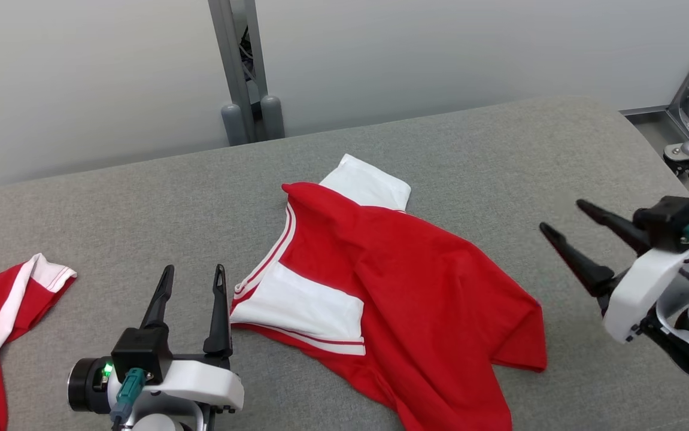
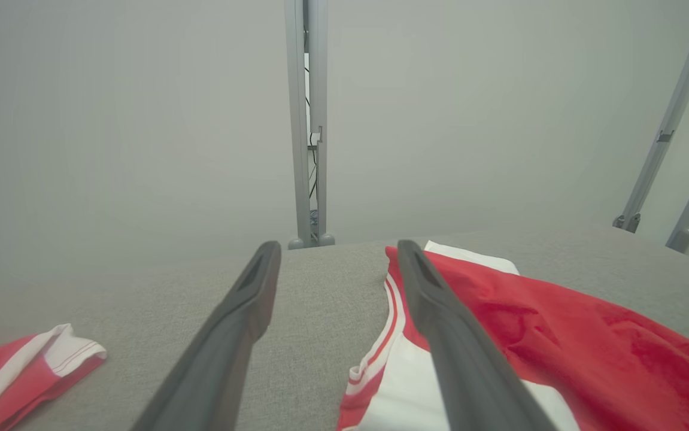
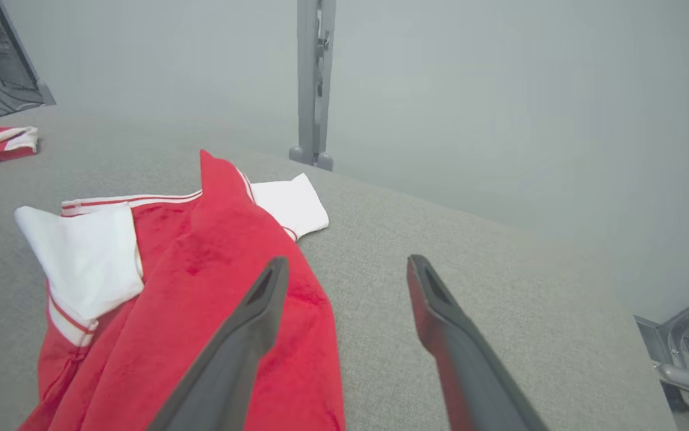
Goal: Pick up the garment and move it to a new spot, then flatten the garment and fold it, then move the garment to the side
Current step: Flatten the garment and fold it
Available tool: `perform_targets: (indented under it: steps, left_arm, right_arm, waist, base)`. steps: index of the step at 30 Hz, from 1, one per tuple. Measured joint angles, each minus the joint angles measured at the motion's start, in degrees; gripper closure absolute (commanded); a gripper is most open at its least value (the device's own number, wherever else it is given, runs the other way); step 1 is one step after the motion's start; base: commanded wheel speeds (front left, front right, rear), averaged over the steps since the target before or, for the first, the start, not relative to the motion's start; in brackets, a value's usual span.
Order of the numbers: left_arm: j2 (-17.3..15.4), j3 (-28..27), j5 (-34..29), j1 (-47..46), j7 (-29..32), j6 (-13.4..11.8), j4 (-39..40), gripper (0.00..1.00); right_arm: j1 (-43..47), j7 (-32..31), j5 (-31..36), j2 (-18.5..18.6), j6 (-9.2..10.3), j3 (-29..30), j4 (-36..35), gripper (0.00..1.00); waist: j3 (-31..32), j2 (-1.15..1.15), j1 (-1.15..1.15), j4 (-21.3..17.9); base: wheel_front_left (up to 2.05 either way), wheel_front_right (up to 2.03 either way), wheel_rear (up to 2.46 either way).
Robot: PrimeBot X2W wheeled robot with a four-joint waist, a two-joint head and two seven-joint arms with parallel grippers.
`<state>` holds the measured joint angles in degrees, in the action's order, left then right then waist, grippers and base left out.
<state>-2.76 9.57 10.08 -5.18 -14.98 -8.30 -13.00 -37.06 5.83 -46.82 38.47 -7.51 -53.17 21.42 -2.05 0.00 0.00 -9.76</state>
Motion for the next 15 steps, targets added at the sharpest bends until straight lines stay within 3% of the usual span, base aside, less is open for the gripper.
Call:
perform_targets:
  steps: [6, 9, 12, 15]
  left_arm:
    - [0.0, 0.5, -0.3, -0.4, 0.0, 0.3, -0.1, 0.0]
    - [0.0, 0.5, -0.5, -0.6, 0.0, 0.7, -0.5, 0.0]
    - [0.0, 0.4, -0.9, -1.0, 0.0, 1.1, -1.1, 0.0]
    - [0.0, 0.4, -1.0, -1.3, 0.0, 1.4, -1.8, 0.0]
  right_arm:
    - [5.4, 8.6, 3.7, -8.2, 0.01, 16.3, 7.7, 0.0]
    - [8.8, 9.1, 6.6, -12.0, 0.01, 24.0, 6.6, 0.0]
    - [13.7, 9.3, 14.3, -16.9, 0.01, 32.0, 1.4, 0.0]
    - [17.1, 9.3, 19.2, -19.7, 0.01, 34.0, -0.5, 0.0]
  waist:
    - [-0.8, 0.0, 0.0, -1.2]
    - [-1.4, 0.0, 0.0, -1.7]
    - [-2.1, 0.0, 0.0, -2.6]
    - [-2.5, 0.0, 0.0, -3.1]
  base:
    - [0.0, 0.0, 0.0]
    - [0.0, 0.0, 0.0]
    - [0.0, 0.0, 0.0]
    - [0.0, 0.0, 0.0]
